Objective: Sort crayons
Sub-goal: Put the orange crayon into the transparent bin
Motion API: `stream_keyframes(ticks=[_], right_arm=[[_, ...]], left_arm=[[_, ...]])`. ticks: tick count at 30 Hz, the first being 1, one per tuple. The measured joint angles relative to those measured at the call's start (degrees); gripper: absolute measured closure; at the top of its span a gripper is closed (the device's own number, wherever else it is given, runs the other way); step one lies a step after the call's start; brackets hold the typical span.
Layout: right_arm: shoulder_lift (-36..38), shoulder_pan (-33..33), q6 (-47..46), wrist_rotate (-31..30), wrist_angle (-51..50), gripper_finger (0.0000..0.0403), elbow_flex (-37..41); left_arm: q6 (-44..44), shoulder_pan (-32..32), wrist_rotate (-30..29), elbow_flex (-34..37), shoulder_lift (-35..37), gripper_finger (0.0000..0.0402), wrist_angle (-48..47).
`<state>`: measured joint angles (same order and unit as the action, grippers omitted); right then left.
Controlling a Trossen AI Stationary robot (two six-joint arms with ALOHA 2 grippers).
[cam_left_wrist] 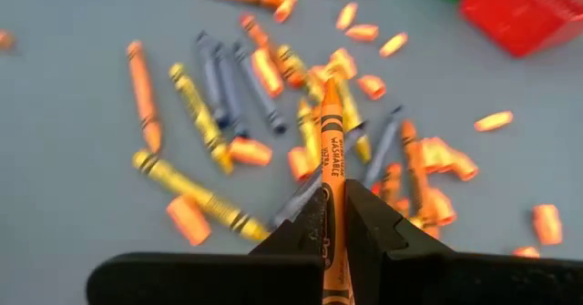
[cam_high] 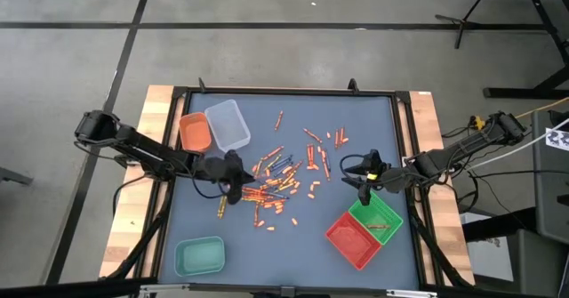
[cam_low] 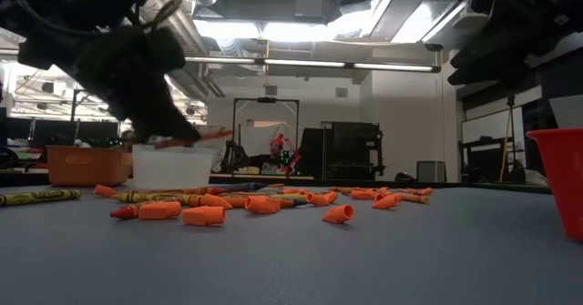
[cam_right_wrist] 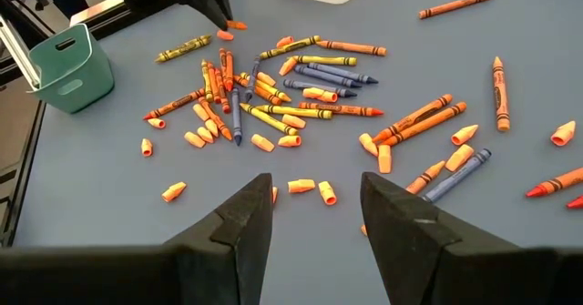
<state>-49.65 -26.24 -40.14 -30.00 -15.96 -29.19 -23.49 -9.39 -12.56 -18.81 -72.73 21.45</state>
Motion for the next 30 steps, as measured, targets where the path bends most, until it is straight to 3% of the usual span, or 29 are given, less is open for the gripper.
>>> stream_keyframes(ticks=[10,20,30], right_arm=[[0.0,0.0,0.0,0.0,0.0,0.0237,0.0],[0.0,0.0,0.0,0.0,0.0,0.0237,0.0],[0.0,0.0,0.0,0.0,0.0,0.0237,0.0]], left_arm=[[7.4,1.9,0.4,0.0,0.1,0.0394,6.6],[8.6,11.7,0.3,0.0,0.4,0.0394,6.4],[19.5,21.4,0.1,-0.1,11.0,0.0394,4.7]])
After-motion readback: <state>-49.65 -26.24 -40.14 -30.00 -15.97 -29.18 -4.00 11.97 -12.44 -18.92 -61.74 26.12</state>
